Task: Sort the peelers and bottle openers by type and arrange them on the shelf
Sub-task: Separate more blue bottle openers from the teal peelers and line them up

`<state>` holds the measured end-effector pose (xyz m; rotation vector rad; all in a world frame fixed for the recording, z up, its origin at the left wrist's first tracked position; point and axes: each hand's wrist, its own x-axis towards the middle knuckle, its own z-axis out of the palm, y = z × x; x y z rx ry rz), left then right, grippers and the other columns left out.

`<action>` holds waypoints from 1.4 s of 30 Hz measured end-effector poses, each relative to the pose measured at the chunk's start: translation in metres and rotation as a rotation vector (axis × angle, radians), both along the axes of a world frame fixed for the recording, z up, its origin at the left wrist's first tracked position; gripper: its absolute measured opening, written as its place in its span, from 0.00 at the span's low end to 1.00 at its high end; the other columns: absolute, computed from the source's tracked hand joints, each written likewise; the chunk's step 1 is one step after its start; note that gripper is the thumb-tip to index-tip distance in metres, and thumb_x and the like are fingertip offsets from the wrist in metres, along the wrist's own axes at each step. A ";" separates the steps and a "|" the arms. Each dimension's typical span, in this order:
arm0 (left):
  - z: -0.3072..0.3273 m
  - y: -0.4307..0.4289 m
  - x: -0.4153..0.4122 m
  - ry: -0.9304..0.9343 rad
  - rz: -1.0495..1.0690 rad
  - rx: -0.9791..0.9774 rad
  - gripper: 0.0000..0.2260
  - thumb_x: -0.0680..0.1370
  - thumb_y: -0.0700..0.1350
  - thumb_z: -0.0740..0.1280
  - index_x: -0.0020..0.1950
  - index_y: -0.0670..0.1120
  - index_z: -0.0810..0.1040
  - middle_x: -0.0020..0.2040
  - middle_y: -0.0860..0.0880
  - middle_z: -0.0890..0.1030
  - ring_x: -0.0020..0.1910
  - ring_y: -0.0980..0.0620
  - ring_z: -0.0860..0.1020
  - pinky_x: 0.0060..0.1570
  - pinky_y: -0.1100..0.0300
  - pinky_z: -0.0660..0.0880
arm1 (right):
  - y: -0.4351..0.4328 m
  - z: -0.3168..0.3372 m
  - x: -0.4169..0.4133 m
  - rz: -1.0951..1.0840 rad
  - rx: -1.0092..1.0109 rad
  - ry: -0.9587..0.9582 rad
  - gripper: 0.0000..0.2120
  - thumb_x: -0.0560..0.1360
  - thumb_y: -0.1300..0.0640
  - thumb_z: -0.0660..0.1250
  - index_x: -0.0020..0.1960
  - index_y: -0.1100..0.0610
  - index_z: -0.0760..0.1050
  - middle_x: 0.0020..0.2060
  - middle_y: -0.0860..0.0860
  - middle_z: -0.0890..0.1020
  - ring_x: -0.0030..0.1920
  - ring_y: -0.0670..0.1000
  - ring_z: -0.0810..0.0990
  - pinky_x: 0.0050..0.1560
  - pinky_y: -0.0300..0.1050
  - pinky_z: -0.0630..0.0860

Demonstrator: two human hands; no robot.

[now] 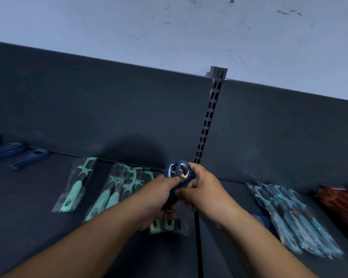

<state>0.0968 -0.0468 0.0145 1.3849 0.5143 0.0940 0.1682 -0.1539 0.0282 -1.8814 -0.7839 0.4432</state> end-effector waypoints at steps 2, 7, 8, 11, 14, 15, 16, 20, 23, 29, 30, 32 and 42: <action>0.000 0.012 -0.009 0.000 -0.018 0.049 0.11 0.81 0.48 0.59 0.59 0.43 0.72 0.36 0.47 0.71 0.26 0.54 0.69 0.27 0.61 0.70 | 0.013 0.002 -0.004 0.008 -0.044 -0.058 0.19 0.70 0.63 0.70 0.58 0.49 0.71 0.22 0.42 0.75 0.21 0.38 0.70 0.25 0.31 0.66; 0.007 0.036 -0.035 0.014 0.028 0.004 0.09 0.82 0.47 0.56 0.47 0.45 0.71 0.33 0.47 0.71 0.26 0.53 0.67 0.28 0.61 0.70 | 0.045 0.009 -0.016 0.076 -0.104 -0.183 0.22 0.66 0.54 0.74 0.57 0.46 0.71 0.27 0.41 0.76 0.27 0.36 0.74 0.28 0.28 0.66; 0.008 0.042 -0.040 0.011 0.054 -0.011 0.09 0.82 0.46 0.56 0.45 0.45 0.71 0.32 0.47 0.71 0.26 0.53 0.67 0.28 0.61 0.69 | 0.051 0.010 -0.018 0.099 -0.102 -0.197 0.23 0.66 0.54 0.75 0.57 0.46 0.71 0.31 0.41 0.78 0.30 0.35 0.75 0.30 0.28 0.68; 0.010 0.060 -0.055 0.008 0.070 0.013 0.09 0.82 0.47 0.56 0.44 0.45 0.69 0.30 0.49 0.70 0.24 0.54 0.66 0.27 0.62 0.66 | 0.073 0.013 -0.023 0.237 -0.064 0.002 0.28 0.66 0.62 0.75 0.62 0.49 0.69 0.49 0.50 0.81 0.44 0.42 0.81 0.44 0.39 0.78; 0.014 0.081 -0.069 0.011 0.060 0.204 0.08 0.83 0.48 0.55 0.51 0.45 0.70 0.33 0.49 0.70 0.25 0.55 0.66 0.27 0.63 0.66 | 0.098 0.017 -0.030 0.391 0.123 0.513 0.34 0.65 0.68 0.67 0.67 0.48 0.66 0.54 0.56 0.80 0.46 0.54 0.80 0.45 0.50 0.78; 0.015 0.090 -0.074 0.032 0.062 0.326 0.08 0.83 0.48 0.55 0.51 0.45 0.70 0.35 0.48 0.70 0.26 0.54 0.66 0.27 0.62 0.66 | 0.109 0.020 -0.035 0.404 0.177 0.609 0.32 0.65 0.66 0.67 0.67 0.48 0.67 0.53 0.56 0.79 0.46 0.55 0.79 0.46 0.53 0.77; 0.014 0.099 -0.078 0.059 0.060 0.452 0.08 0.83 0.47 0.55 0.50 0.45 0.70 0.36 0.48 0.71 0.27 0.54 0.67 0.29 0.61 0.67 | 0.119 0.022 -0.039 0.398 0.198 0.640 0.29 0.68 0.63 0.68 0.66 0.48 0.69 0.52 0.55 0.79 0.47 0.55 0.79 0.47 0.54 0.76; 0.008 0.131 -0.092 0.134 0.098 0.792 0.06 0.81 0.47 0.57 0.45 0.48 0.67 0.39 0.47 0.74 0.34 0.53 0.71 0.34 0.55 0.70 | 0.172 0.014 -0.066 0.247 0.144 0.456 0.04 0.77 0.56 0.65 0.51 0.52 0.76 0.42 0.51 0.77 0.39 0.49 0.76 0.38 0.42 0.74; 0.006 0.152 -0.105 0.193 0.168 0.833 0.06 0.80 0.50 0.58 0.46 0.49 0.65 0.40 0.49 0.74 0.35 0.53 0.72 0.33 0.57 0.67 | 0.207 0.010 -0.079 0.204 0.157 0.373 0.06 0.77 0.61 0.64 0.43 0.53 0.75 0.38 0.52 0.76 0.34 0.49 0.73 0.29 0.39 0.68; 0.012 0.173 -0.128 0.344 0.344 1.267 0.14 0.79 0.54 0.61 0.57 0.46 0.63 0.54 0.47 0.73 0.51 0.44 0.76 0.41 0.56 0.67 | 0.258 0.017 -0.089 0.153 0.129 0.346 0.06 0.76 0.62 0.65 0.42 0.54 0.75 0.35 0.52 0.77 0.33 0.50 0.75 0.28 0.41 0.70; 0.012 0.176 -0.128 0.402 0.341 1.387 0.16 0.79 0.52 0.61 0.60 0.45 0.63 0.57 0.46 0.73 0.54 0.44 0.75 0.44 0.55 0.67 | 0.265 0.018 -0.090 0.129 0.119 0.371 0.05 0.76 0.61 0.65 0.42 0.55 0.75 0.36 0.53 0.77 0.34 0.51 0.75 0.31 0.43 0.72; 0.011 0.185 -0.127 0.541 0.311 1.545 0.16 0.79 0.47 0.60 0.64 0.42 0.63 0.61 0.43 0.72 0.58 0.43 0.73 0.48 0.54 0.70 | 0.279 0.018 -0.094 0.099 0.094 0.434 0.02 0.77 0.61 0.66 0.45 0.56 0.74 0.37 0.54 0.77 0.36 0.52 0.75 0.34 0.45 0.74; 0.001 0.234 -0.124 0.652 0.246 1.583 0.12 0.78 0.38 0.56 0.61 0.41 0.65 0.61 0.42 0.72 0.58 0.44 0.74 0.51 0.56 0.72 | 0.315 0.013 -0.092 0.157 -0.058 0.598 0.07 0.82 0.55 0.58 0.50 0.58 0.71 0.46 0.58 0.77 0.42 0.54 0.78 0.38 0.51 0.79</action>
